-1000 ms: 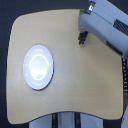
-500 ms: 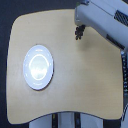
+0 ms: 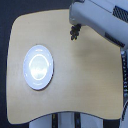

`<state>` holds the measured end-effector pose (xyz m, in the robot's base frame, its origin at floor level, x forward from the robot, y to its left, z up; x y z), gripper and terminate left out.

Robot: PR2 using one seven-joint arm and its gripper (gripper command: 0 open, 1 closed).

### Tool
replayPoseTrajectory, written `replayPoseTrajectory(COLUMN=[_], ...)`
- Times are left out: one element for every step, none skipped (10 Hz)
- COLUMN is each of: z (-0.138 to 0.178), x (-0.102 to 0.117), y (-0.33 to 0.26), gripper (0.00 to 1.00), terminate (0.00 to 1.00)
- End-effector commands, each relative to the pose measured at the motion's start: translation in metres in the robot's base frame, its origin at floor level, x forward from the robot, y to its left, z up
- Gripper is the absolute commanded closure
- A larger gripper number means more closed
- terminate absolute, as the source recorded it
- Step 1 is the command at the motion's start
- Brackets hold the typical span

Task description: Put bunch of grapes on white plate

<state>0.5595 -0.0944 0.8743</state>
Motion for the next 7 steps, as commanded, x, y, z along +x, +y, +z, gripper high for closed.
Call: replayPoseTrajectory(z=[-0.008, -0.014, -0.019, -0.027, -0.031, -0.036, -0.040], x=[-0.041, -0.050, -0.057, -0.071, -0.079, -0.088, -0.094], y=[0.090, 0.112, 0.129, 0.151, 0.159, 0.166, 0.172], gripper=[1.00, 1.00, 1.00, 1.00, 1.00, 1.00, 1.00], terminate=[0.00, 0.00, 0.00, 0.00, 0.00, 0.00, 0.00])
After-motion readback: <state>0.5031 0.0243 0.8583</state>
